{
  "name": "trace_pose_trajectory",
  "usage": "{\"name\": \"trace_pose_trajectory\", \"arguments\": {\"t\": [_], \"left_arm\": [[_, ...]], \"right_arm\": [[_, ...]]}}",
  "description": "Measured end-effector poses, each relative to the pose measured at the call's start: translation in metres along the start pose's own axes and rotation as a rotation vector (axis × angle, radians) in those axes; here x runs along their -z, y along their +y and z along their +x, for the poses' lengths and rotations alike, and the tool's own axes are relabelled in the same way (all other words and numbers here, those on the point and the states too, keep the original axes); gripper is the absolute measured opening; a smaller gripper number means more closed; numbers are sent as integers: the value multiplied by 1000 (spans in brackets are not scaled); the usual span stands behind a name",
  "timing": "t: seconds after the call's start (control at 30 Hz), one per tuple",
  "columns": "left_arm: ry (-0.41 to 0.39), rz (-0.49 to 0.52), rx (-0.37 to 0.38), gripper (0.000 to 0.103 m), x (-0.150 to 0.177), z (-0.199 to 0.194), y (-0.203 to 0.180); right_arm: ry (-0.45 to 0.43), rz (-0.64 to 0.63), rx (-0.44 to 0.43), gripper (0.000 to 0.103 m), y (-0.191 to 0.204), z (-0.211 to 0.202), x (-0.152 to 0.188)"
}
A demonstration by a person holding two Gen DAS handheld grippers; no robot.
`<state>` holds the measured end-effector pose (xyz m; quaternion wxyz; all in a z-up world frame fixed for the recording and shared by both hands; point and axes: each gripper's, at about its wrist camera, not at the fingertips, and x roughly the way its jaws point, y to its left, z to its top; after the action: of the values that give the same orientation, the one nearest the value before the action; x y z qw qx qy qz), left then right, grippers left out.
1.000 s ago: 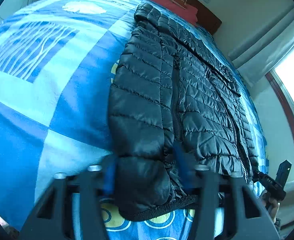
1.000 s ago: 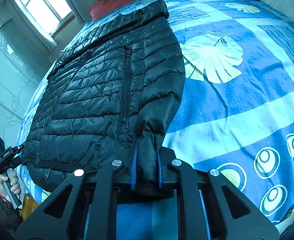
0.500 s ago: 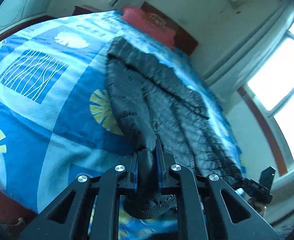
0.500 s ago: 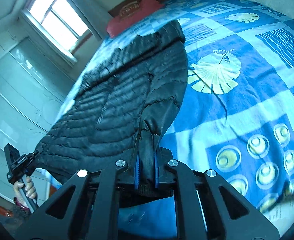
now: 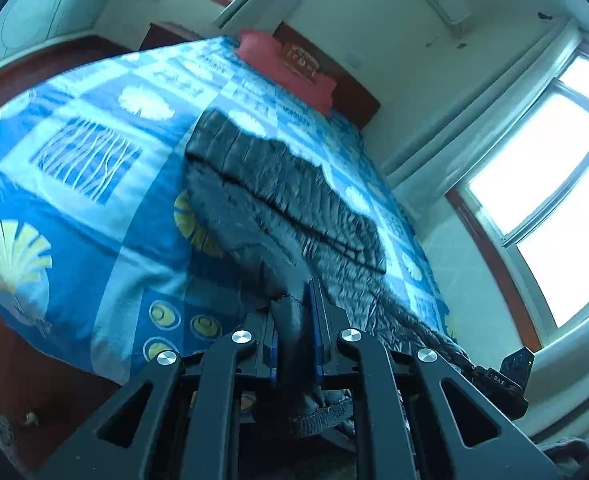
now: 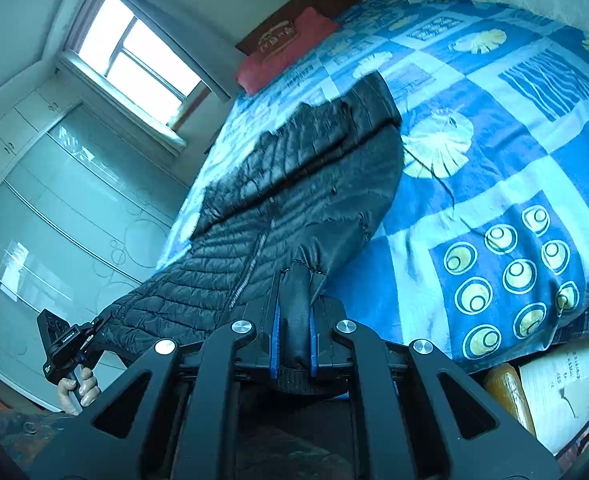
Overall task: Fold large clothes
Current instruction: 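Lift the hem with both grippers and fold it toward the collar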
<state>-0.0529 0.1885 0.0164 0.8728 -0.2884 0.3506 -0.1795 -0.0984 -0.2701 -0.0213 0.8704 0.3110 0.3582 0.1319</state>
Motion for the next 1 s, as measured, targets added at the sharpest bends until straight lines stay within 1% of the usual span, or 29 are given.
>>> {"name": "trace_pose_trajectory", "arguments": {"t": [0.1, 0.23, 0.3, 0.37, 0.43, 0.5, 0.53, 0.7, 0.77, 0.87, 0.93, 1.0], "left_arm": [[-12, 27, 17, 12, -13, -1, -6], [10, 36, 37, 12, -43, 25, -5], [23, 47, 31, 12, -66, 47, -3], [26, 63, 27, 12, -85, 67, -2], [29, 56, 35, 12, -111, 92, 4], [35, 20, 51, 12, -131, 115, 13], [38, 9, 51, 12, -139, 124, 17], [57, -16, 0, 12, -186, 195, 40], [75, -30, -23, 12, -199, 225, 51], [109, -50, -57, 12, -208, 263, 68], [142, -59, -87, 12, -209, 291, 81], [168, -57, -114, 12, -208, 310, 91]], "right_arm": [[-21, -17, -27, 10, 3, 2, -17], [-27, -5, -97, 10, 1, 27, -58], [-27, 7, -127, 10, 1, 51, -88], [-37, -8, -128, 10, 5, 73, -114], [-37, 5, -136, 11, 3, 104, -145], [-33, 26, -123, 11, -1, 128, -168], [-30, 37, -116, 11, -4, 148, -186], [-6, 83, -86, 11, -18, 223, -238], [10, 98, -62, 12, -23, 249, -251], [38, 106, -18, 12, -36, 287, -262], [67, 137, 9, 12, -51, 310, -264], [96, 160, 39, 12, -65, 330, -262]]}}
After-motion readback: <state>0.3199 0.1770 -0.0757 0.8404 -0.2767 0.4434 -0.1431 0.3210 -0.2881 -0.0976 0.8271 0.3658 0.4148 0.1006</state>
